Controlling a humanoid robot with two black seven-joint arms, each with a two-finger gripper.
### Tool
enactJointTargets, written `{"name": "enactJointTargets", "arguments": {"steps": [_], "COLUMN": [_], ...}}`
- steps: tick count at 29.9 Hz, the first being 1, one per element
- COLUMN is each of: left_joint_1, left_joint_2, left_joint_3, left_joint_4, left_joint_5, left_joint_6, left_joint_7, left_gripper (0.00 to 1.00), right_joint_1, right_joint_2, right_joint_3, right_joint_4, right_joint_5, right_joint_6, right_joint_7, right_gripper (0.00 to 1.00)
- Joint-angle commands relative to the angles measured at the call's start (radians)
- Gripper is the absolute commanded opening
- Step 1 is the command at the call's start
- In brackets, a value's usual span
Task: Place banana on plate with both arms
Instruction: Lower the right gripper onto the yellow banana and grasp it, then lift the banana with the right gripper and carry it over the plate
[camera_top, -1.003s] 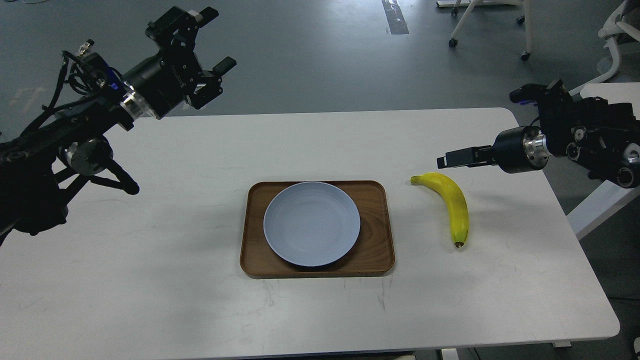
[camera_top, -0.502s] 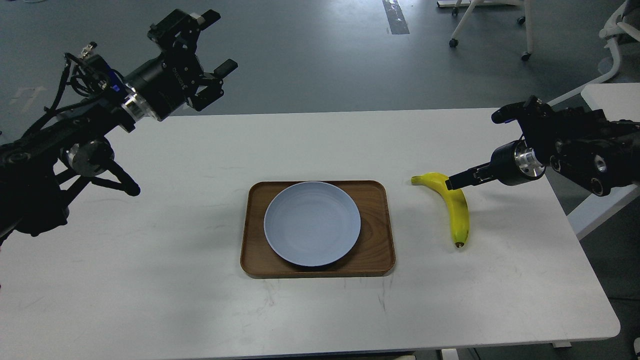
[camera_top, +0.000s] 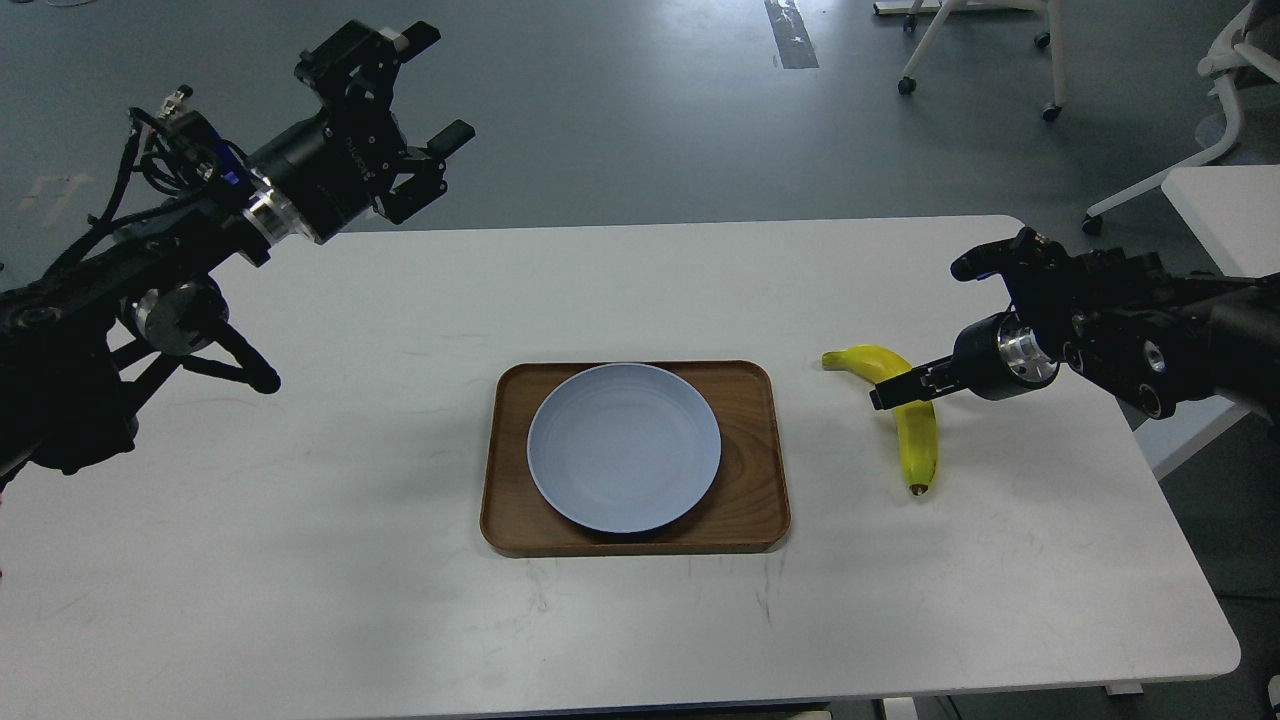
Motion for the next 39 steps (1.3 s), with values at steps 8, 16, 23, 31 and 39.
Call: {"name": "enactJointTargets", "arguments": {"steps": [8, 16, 23, 31, 39], "left_joint_1": [0.0, -0.002, -0.002, -0.002, -0.002], "left_joint_2": [0.0, 0.0, 0.0, 0.008, 0.008], "left_joint_3": [-0.001, -0.001, -0.003, -0.009, -0.021], "left_joint_4": [0.0, -0.002, -0.002, 0.0, -0.002], "left_joint_5": [0.0, 0.0, 0.0, -0.005, -0.005], "left_joint_6": [0.0, 0.0, 0.0, 0.0, 0.0], "left_joint_7": [0.0, 0.0, 0.0, 0.0, 0.0], "left_gripper": [0.98, 0.98, 0.98, 0.98, 0.98], "right_joint_1": [-0.007, 0.003, 0.124, 0.225, 0.224], "right_joint_2": [0.002, -0.038, -0.126, -0.072, 0.144], "right_joint_3": [-0.004, -0.004, 0.015, 0.076, 0.061], "right_joint_4": [0.007, 0.017, 0.051, 0.149, 0.122], "right_joint_5": [0.0, 0.003, 0.011, 0.026, 0.098], "right_joint_6": [0.0, 0.0, 0.0, 0.0, 0.0], "right_joint_7": [0.0, 0.0, 0.0, 0.0, 0.0], "right_gripper": [0.33, 0.22, 0.24, 0.25, 0.25]}}
